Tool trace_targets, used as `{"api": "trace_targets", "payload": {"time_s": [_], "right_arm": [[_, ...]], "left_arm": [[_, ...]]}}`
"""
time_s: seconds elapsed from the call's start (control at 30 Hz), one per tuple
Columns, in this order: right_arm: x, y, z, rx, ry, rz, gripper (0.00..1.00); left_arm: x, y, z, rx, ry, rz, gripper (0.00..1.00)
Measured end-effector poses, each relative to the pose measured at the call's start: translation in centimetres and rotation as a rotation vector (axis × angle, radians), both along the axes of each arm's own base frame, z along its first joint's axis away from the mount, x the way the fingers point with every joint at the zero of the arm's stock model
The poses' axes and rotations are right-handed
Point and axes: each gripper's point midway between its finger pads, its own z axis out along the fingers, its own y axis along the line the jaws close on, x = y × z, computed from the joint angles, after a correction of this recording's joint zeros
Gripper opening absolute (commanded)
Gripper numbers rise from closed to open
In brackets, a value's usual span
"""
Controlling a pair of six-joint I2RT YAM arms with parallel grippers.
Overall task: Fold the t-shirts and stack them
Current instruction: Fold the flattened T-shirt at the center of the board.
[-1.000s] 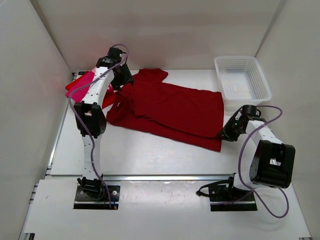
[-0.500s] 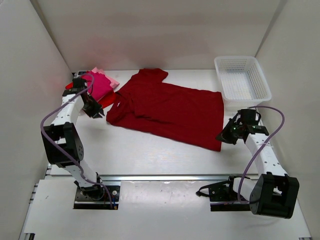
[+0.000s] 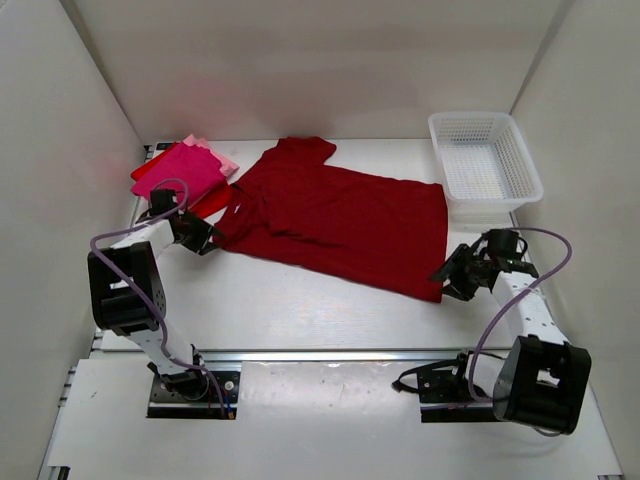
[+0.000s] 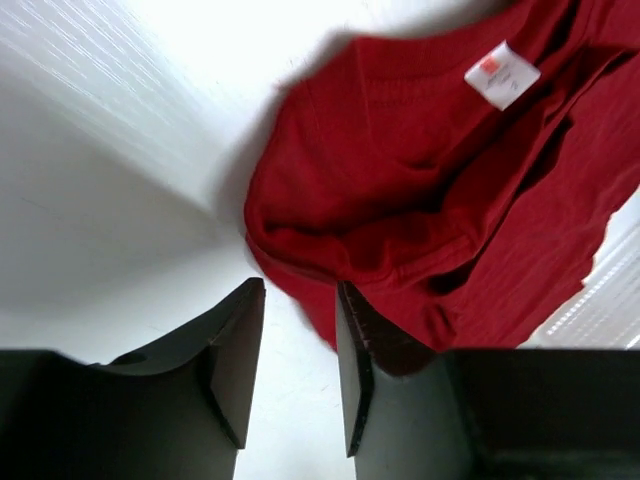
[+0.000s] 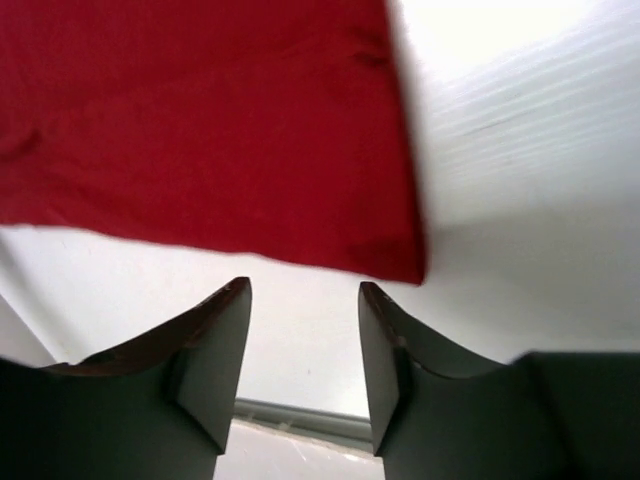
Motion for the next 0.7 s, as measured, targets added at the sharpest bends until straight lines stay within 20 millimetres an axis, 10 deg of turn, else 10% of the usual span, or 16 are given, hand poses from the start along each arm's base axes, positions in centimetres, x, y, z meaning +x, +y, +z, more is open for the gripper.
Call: {"api": "trace_targets", "payload": {"time_s": [0.2,0.47,0.7], "right_arm": [[-0.8,-2.9,-2.9,0.078,0.058,-0.166,0.47],[-1.9,-0.4,-4.5,0.144,0.086,-0.157,0.48],[-1.7,-0.3,-4.9,0.185,0.053,-0.212,0.28]], "left_arm": [[1.7,1.2,1.1,0.006,-0.042,0.035,0.48],[1.7,1.8,-0.8,0.025,-0.013,0.05,0.49],[1.2,1.6,-2.7,0.017,0.038,0.048,0.39]]}}
